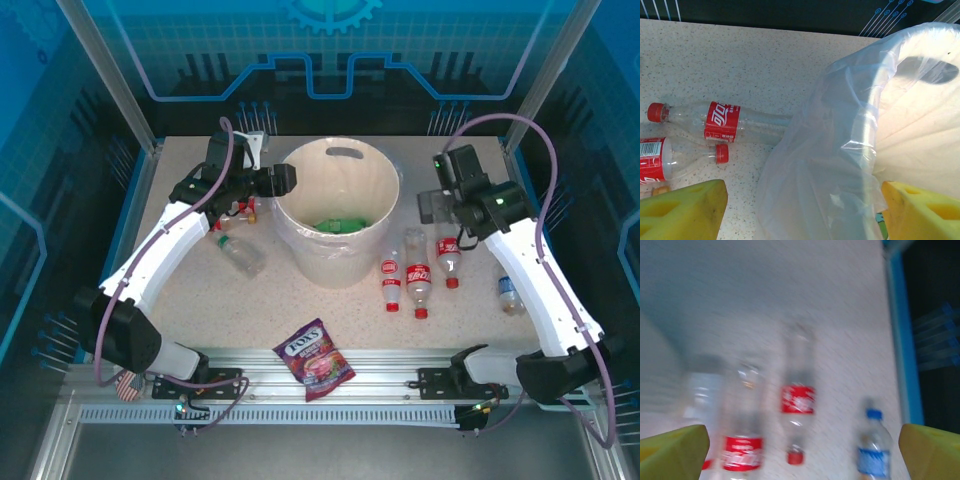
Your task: Put the plastic bottles in the bin
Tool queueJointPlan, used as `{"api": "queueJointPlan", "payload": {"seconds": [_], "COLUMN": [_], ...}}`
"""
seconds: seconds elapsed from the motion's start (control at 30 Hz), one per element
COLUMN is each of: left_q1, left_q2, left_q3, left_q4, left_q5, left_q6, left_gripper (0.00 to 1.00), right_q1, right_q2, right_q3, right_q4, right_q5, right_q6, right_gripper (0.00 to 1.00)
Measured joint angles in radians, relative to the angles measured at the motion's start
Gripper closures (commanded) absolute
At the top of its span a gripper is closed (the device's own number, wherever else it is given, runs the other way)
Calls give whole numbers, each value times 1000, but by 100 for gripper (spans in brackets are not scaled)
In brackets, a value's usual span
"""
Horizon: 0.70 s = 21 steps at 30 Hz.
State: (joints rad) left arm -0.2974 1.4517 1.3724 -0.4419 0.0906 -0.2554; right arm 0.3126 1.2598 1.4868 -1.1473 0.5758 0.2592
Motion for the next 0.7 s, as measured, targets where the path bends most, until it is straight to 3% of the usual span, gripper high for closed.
{"api": "queueJointPlan", "payload": {"seconds": [0.13, 0.27, 0.6, 0.7], "left_q1": [0, 0, 0, 0], "left_q2": [0, 2, 2, 2], "left_q3": [-1, -1, -1, -1], "left_q4": [3, 3, 5, 5], "left_q5": [4, 10, 12, 12], "left_q6": [0, -1, -1, -1], "left_gripper": [20, 20, 19, 19], "right_q1": [-194, -365, -723, -773], "right_q2": [-56, -103, -52, 16], "right_q3": [-164, -341, -564, -573], "right_q4": [-42, -10, 233, 287], "right_q5": [72, 57, -122, -194], "right_q6": [55, 85, 100, 100], "right_gripper": [0, 0, 0, 0]}}
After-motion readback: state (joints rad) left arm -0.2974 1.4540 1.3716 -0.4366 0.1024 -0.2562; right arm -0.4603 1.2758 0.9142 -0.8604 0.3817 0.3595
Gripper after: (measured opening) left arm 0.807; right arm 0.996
